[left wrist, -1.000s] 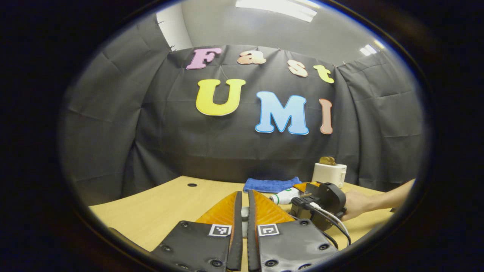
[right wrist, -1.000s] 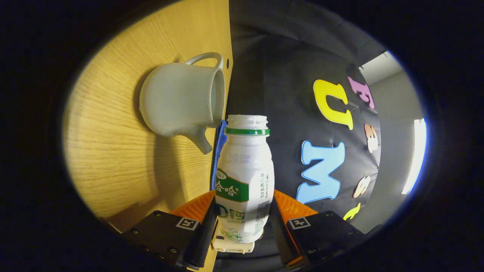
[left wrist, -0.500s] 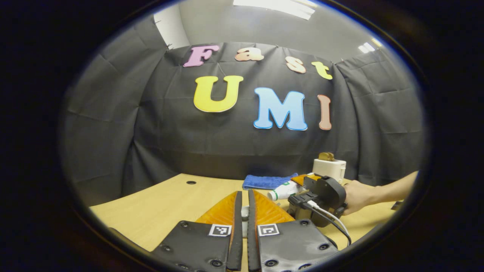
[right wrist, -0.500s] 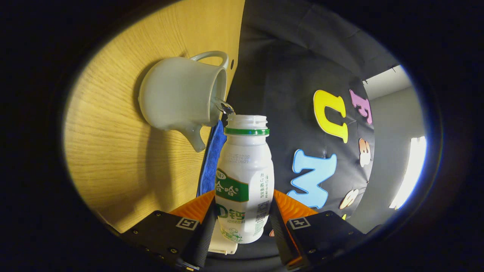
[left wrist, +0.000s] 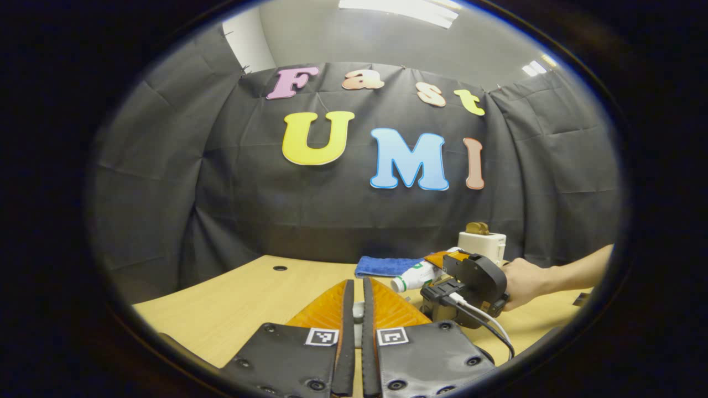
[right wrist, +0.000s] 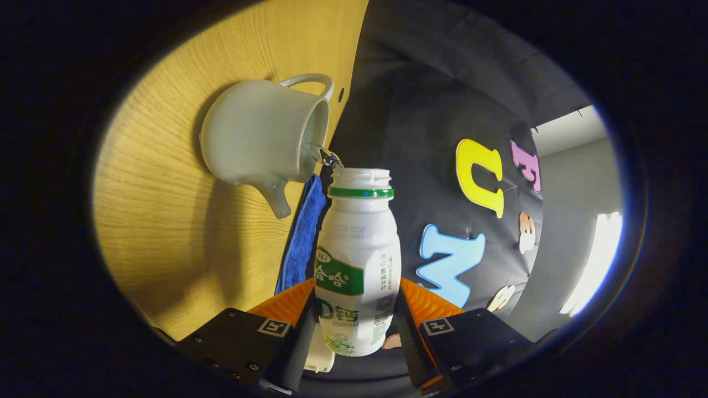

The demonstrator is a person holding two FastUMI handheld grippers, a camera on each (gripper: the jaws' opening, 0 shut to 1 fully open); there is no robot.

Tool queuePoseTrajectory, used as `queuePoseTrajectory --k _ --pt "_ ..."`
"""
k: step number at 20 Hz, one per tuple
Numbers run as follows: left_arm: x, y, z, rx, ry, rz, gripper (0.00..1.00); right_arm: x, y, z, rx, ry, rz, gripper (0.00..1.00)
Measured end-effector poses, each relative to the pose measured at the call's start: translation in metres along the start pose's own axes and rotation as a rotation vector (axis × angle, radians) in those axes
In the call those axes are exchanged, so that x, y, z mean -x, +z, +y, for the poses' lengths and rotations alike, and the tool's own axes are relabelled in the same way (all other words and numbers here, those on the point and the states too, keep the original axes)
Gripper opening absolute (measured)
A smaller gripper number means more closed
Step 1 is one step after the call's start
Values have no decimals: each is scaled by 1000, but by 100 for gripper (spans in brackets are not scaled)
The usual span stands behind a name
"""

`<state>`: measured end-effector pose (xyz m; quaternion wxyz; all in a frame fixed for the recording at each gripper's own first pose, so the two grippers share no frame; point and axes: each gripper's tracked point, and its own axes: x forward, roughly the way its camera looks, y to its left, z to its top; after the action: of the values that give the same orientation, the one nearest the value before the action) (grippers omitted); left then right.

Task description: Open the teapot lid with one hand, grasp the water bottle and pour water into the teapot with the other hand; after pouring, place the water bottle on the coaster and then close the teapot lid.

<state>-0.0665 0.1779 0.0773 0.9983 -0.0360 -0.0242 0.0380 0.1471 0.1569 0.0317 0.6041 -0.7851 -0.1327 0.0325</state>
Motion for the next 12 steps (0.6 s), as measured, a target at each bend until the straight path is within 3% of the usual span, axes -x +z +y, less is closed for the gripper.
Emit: queuePoseTrajectory --k 3,6,10,12 --pt "1 2 1 0 1 -2 7 0 -2 -2 13 -6 -3 71" --pt "2 1 -1 6 -5 -1 15 1 -3 -4 30 -12 -4 71" --pt "-1 0 7 0 13 3 11 2 -1 -7 56 -22 -12 71" --pt "1 -1 8 12 13 6 16 -1 -2 -7 70 -20 -12 71"
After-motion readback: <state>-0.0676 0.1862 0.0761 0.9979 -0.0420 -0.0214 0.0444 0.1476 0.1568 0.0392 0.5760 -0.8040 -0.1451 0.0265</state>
